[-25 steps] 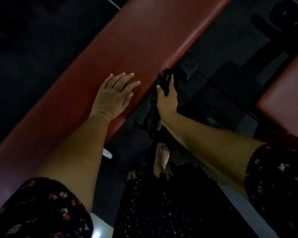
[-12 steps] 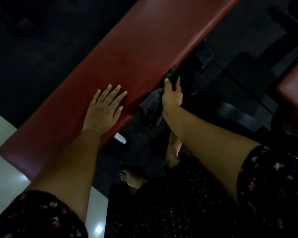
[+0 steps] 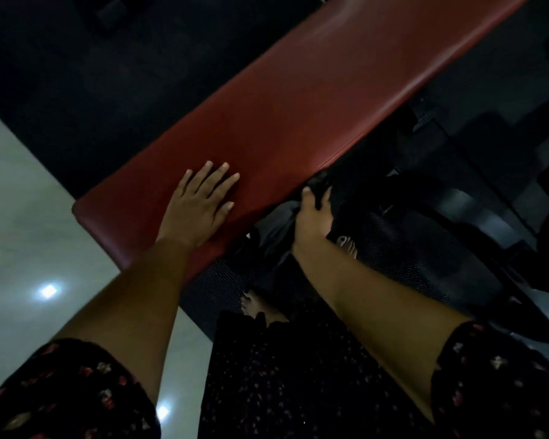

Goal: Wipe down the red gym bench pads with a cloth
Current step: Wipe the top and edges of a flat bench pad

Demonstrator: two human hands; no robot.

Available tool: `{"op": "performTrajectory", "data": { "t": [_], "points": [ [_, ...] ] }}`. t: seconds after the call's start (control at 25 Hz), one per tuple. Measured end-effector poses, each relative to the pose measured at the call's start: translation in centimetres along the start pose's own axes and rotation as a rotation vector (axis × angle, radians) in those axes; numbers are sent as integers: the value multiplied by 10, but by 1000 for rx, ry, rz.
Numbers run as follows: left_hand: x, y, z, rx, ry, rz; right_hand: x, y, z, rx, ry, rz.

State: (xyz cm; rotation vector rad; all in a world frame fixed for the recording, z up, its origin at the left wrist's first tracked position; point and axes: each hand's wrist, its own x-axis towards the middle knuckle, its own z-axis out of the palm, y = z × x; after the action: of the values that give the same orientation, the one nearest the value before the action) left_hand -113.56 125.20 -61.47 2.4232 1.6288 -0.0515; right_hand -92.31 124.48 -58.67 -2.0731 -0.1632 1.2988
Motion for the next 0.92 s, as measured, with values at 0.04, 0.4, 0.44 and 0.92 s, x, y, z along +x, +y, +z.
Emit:
{"op": "performTrajectory", "data": {
  "t": [0.04,0.4,0.44,0.92],
  "points": [
    [-8,-2,3,0,29,13,7,-11,-1,7,55,-13],
    [-67,-28,21,-40,178,15,-103,106,49,-17,-135,168],
    [-73,-31,21,-48,148,12,-112,118,52,-12,-188,197],
    [-128,-58,30,-61,197,-35,-133,161,54,-357,-257,-102]
  ]
}}
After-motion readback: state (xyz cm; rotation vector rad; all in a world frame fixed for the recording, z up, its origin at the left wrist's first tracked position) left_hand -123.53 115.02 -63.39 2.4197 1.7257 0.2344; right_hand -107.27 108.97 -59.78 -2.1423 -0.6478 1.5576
